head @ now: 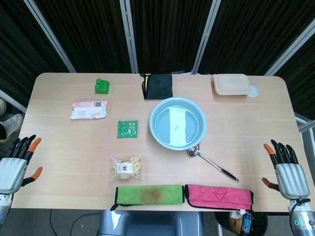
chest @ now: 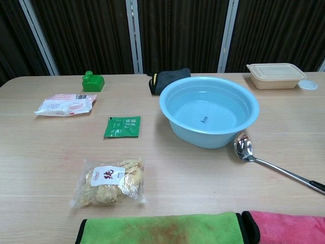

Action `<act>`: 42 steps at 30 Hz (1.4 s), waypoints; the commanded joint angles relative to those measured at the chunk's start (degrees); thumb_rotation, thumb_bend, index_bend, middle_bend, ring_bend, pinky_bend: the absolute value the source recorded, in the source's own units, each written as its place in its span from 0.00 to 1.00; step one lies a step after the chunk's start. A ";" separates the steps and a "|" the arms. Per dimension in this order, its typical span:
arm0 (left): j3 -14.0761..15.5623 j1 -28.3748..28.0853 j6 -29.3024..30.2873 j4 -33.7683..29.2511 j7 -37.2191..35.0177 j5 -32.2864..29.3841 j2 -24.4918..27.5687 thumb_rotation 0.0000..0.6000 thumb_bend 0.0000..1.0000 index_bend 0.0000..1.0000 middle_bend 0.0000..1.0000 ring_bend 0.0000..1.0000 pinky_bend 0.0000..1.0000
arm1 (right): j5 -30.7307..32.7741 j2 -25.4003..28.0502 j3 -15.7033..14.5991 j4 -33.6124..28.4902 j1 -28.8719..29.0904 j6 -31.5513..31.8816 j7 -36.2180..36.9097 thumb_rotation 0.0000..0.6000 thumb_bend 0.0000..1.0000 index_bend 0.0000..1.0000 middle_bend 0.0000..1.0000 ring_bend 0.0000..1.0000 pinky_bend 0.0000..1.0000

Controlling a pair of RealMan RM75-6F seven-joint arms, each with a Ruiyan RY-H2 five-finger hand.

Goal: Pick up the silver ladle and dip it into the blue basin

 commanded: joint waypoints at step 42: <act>-1.12 -3.60 -6.83 1.58 -12.91 -2.75 2.69 1.00 0.32 0.02 0.00 0.00 0.00 | 16.21 -22.39 3.02 6.23 9.22 -13.51 -14.82 1.00 0.20 0.44 0.00 0.00 0.00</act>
